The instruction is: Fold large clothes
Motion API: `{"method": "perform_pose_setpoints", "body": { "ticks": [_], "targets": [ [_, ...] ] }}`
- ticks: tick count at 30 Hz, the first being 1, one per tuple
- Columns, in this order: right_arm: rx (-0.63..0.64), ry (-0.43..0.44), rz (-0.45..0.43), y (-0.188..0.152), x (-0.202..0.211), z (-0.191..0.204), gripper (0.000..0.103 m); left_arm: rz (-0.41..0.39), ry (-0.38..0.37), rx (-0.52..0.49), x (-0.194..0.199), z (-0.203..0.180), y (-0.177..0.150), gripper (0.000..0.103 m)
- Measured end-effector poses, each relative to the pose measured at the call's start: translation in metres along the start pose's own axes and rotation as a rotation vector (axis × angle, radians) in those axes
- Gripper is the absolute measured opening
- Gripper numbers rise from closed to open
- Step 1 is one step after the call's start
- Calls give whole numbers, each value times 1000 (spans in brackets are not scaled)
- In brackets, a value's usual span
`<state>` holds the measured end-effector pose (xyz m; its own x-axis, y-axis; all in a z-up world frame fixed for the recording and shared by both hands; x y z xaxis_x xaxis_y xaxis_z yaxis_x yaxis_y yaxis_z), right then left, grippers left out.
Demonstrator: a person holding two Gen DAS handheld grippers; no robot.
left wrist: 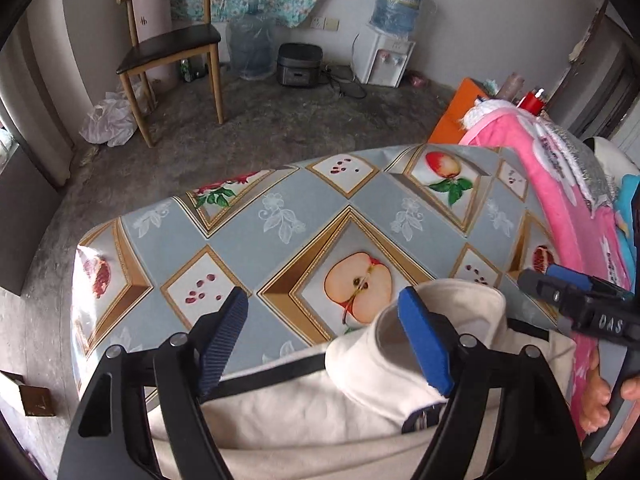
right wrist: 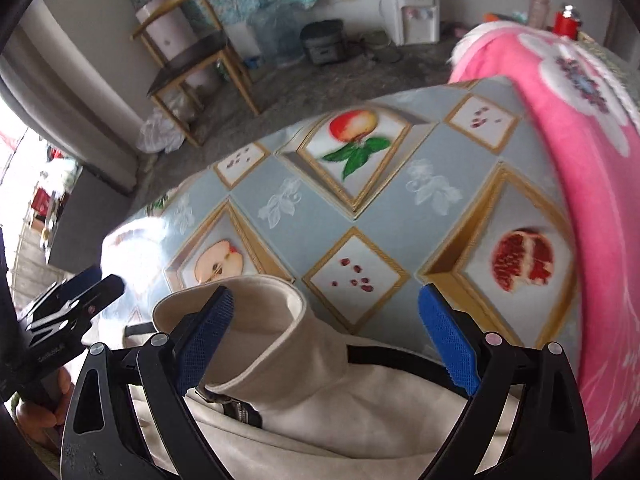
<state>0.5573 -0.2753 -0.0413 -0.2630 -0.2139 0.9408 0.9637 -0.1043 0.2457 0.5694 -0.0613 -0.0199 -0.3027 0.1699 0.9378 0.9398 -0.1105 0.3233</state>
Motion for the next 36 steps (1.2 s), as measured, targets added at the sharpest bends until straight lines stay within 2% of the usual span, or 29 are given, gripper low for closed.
{"method": "perform_pose_setpoints", "body": {
  "ticks": [4, 8, 10, 14, 16, 18, 19, 21, 22, 23, 24, 30, 36],
  "targets": [
    [22, -18, 49, 4, -18, 3, 90, 82, 31, -33, -27, -9, 1, 76],
    [46, -9, 98, -1, -29, 2, 90, 132, 13, -90, -43, -22, -11, 76],
    [67, -24, 129, -5, -35, 2, 88, 131, 64, -140, -47, -27, -14, 76],
    [96, -55, 184, -18, -43, -1, 75, 136, 152, -205, -56, -30, -25, 75],
    [91, -44, 194, -25, -42, -4, 69, 143, 165, -240, -56, -31, -32, 69],
    [89, -28, 192, -32, -35, -7, 57, 144, 182, -282, -53, -31, -40, 56],
    [96, -25, 187, -37, -28, -8, 53, 138, 190, -306, -48, -32, -45, 53],
    [116, -23, 167, -48, -16, -8, 34, 124, 188, -343, -38, -33, -55, 33],
    [124, -19, 156, -53, -11, -8, 28, 115, 183, -354, -32, -33, -60, 26],
    [135, -7, 142, -59, -4, -6, 17, 105, 169, -365, -25, -34, -66, 12],
    [147, 8, 131, -65, 2, -4, 9, 92, 155, -372, -18, -35, -71, 9],
    [224, 42, 21, -114, 44, 13, 7, -16, 123, -448, 23, -43, -109, 6],
    [283, 28, -58, -161, 53, 22, 7, -57, 96, -510, 40, -52, -158, 8]
  ]
}}
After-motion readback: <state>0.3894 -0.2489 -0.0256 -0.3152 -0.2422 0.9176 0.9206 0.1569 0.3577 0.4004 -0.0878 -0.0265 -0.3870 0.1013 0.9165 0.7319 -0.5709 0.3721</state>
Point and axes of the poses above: each gripper's, at about its wrist camera, not at the fingertips, and x roughly against the way its jaws point, z to its left, y to its top, the point moved 6 cm from there along -x, roughly the way its jaws point, and after that the axes turned 8 degrees about z, right-handed, at the moved point
